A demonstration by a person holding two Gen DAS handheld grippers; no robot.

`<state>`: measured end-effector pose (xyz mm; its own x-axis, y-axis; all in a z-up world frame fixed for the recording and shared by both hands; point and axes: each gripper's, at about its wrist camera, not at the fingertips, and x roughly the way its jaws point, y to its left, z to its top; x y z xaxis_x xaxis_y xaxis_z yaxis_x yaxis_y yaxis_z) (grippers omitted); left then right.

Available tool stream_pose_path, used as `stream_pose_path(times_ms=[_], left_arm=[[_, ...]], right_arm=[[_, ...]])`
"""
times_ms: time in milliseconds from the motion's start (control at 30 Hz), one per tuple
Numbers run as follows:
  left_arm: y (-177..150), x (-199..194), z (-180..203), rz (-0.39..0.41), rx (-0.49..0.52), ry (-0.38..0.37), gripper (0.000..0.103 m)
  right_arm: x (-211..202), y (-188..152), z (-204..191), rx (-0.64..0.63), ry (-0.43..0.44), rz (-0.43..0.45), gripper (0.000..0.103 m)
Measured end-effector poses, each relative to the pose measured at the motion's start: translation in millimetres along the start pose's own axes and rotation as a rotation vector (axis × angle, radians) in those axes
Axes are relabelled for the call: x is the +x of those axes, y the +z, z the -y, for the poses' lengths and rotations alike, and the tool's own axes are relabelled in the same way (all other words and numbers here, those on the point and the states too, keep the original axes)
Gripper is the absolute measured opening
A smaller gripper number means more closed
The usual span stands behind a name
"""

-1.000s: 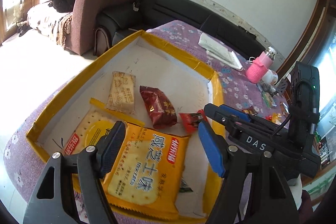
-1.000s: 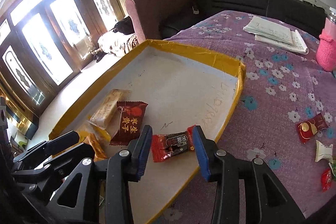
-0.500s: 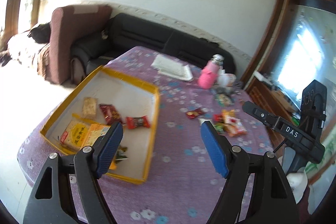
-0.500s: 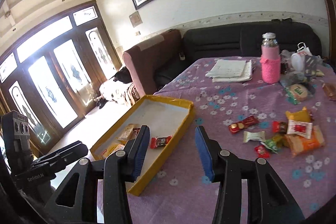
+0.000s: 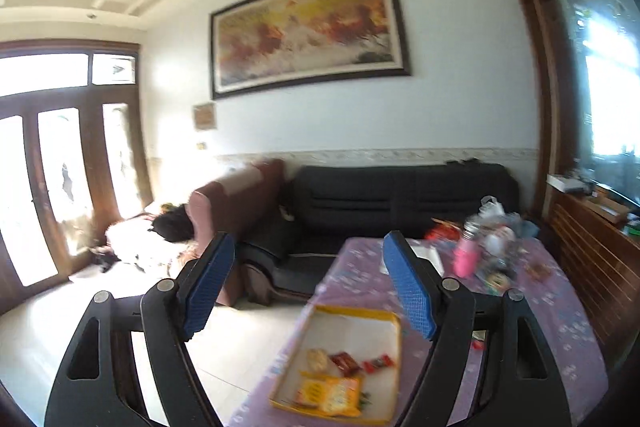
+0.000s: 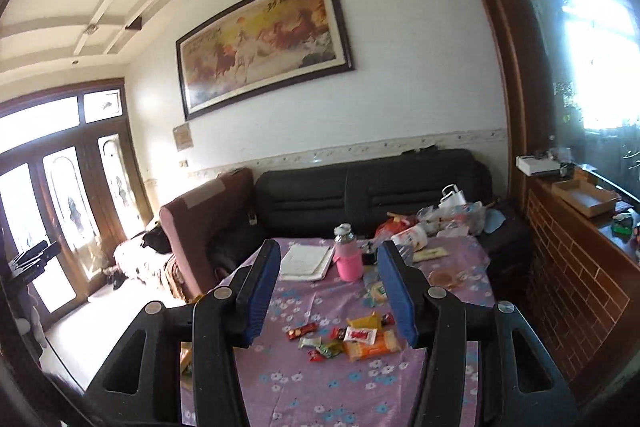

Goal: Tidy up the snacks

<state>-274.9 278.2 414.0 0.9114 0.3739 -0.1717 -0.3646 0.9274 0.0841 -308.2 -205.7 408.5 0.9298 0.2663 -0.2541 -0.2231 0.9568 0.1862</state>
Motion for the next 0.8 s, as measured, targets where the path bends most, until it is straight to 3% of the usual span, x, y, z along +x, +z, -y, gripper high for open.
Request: stream_pose_path(times_ms=[133,200,233,267,400,467,533,633,800], left_arm=[[35.2,10.0,-18.7,0.099,0.034,0.288,0.084],[35.7,20.2,-20.6,0.119,0.063,0.350,0.087],[32.2,27.3,-18.4,0.112,0.070,0.336,0.088],[25.5,34.8,-13.3,0.095,0.068,0.296,0.089],[-18.4,81.0,32.4,-0.031,0.060,-0.005,0.089],[-47.5,104.8,59.4,-0.092,0.046,-0.154,0.089],[-65.5,118.9,86.6,-0.138,0.030,-0.247,0.089],[-106.8,147.4,124.1,-0.228,-0.033,-0.450,0.089],[-152.5,194.8,182.2,-0.389,-0.106,-0.641,0.089]], right_arm=[[-40.5,65.1,31.6,0.067,-0.069,0.070,0.056],[-47.0,81.9,42.4,0.083,-0.103,0.080,0.063],[-46.4,85.7,46.0,0.085,-0.115,0.082,0.067],[-43.5,85.7,48.8,0.080,-0.123,0.082,0.068],[9.7,44.3,49.4,0.062,-0.113,0.020,0.077],[64.4,-2.3,40.0,0.058,-0.094,-0.062,0.077],[114.4,-54.6,32.9,0.056,-0.063,-0.161,0.076],[170.7,-126.6,27.4,0.076,-0.002,-0.262,0.076],[256.6,-221.2,25.2,0.168,0.117,-0.432,0.076]])
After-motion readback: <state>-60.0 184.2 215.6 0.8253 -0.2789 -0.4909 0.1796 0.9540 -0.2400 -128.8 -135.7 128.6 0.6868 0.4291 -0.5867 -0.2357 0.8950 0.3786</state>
